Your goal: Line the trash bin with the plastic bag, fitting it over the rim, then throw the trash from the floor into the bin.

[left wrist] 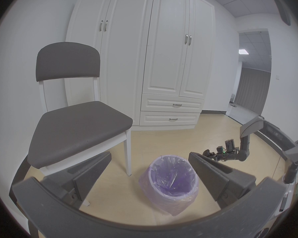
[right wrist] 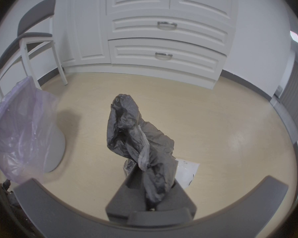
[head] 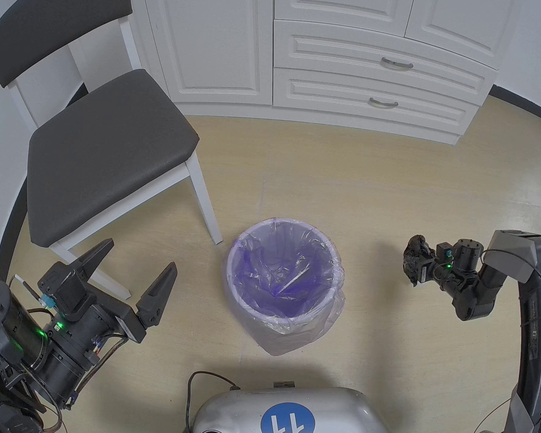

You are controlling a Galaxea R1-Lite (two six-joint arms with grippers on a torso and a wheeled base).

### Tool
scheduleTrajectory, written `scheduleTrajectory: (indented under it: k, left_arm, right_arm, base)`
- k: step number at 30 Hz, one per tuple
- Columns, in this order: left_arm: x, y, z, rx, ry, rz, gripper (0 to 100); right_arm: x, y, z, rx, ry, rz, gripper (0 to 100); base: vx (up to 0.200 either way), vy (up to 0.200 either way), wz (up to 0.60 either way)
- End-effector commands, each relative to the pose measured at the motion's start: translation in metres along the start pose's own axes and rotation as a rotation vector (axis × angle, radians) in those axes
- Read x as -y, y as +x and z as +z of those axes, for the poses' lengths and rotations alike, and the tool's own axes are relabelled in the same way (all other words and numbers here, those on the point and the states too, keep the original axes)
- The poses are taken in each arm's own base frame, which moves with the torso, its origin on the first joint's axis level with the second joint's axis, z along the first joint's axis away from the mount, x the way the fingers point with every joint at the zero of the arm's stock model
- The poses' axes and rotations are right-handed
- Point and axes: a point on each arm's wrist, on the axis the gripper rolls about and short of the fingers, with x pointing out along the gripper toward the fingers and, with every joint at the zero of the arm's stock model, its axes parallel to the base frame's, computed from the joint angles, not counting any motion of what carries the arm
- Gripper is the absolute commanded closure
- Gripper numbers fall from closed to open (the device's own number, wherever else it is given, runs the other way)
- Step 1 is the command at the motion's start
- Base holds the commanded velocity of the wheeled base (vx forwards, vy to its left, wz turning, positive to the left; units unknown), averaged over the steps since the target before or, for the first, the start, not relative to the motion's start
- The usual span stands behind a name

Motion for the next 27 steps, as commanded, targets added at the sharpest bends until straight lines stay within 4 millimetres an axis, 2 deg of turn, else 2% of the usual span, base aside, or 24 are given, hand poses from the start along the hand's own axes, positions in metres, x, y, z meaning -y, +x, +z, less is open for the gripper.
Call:
scheduleTrajectory:
  k: [1, 5, 8, 13, 14, 15, 16, 17, 18, 21, 22, 24, 27]
  left_arm:
    - [0.000, -0.002, 0.002, 0.012, 0.004, -0.001, 0]
    - [-0.001, -0.002, 0.003, 0.015, 0.021, 0.001, 0]
    - [-0.001, -0.001, 0.003, 0.018, 0.020, 0.000, 0]
    - [-0.002, -0.001, 0.003, 0.017, 0.022, 0.008, 0]
    - [-0.002, -0.001, 0.004, 0.019, 0.022, 0.008, 0]
    - [-0.003, -0.001, 0.004, 0.020, 0.022, 0.014, 0]
    - [-0.003, 0.000, 0.004, 0.021, 0.022, 0.016, 0]
    - [-0.003, 0.000, 0.004, 0.021, 0.022, 0.016, 0]
    - [-0.005, 0.000, 0.004, 0.022, 0.038, 0.027, 0]
    - [-0.011, 0.001, 0.005, 0.023, 0.082, 0.061, 0]
    - [-0.011, 0.001, 0.005, 0.023, 0.082, 0.061, 0]
    - [-0.018, 0.000, 0.010, 0.044, 0.125, 0.103, 0]
    - [-0.025, -0.003, 0.014, 0.064, 0.159, 0.140, 0]
  right_arm:
    - [0.002, -0.064, 0.074, 0.085, -0.112, -0.006, 100]
    - [-0.001, -0.108, 0.105, 0.128, -0.191, -0.008, 100]
    - [-0.006, -0.135, 0.120, 0.159, -0.235, -0.001, 100]
    - [-0.027, -0.183, 0.147, 0.244, -0.264, 0.053, 100]
    - [-0.028, -0.183, 0.147, 0.243, -0.265, 0.057, 100]
    - [-0.036, -0.197, 0.152, 0.266, -0.270, 0.082, 100]
    - [-0.039, -0.201, 0.154, 0.273, -0.270, 0.093, 100]
    - [-0.039, -0.201, 0.154, 0.273, -0.270, 0.093, 100]
    - [-0.048, -0.215, 0.159, 0.280, -0.275, 0.130, 100]
    - [-0.061, -0.231, 0.166, 0.278, -0.279, 0.192, 100]
    - [-0.061, -0.231, 0.166, 0.278, -0.279, 0.192, 100]
    - [-0.074, -0.245, 0.170, 0.264, -0.268, 0.269, 100]
    - [-0.089, -0.255, 0.172, 0.245, -0.217, 0.352, 100]
  base:
    - [0.000, 0.000, 0.00]
    - [0.000, 0.000, 0.00]
    - [0.000, 0.000, 0.00]
    - [0.000, 0.000, 0.00]
    - [0.000, 0.000, 0.00]
    - [0.000, 0.000, 0.00]
    - [0.000, 0.000, 0.00]
    - [0.000, 0.000, 0.00]
    - [0.000, 0.000, 0.00]
    - [0.000, 0.000, 0.00]
    - [0.000, 0.000, 0.00]
    - [0.000, 0.000, 0.00]
    - [0.000, 0.000, 0.00]
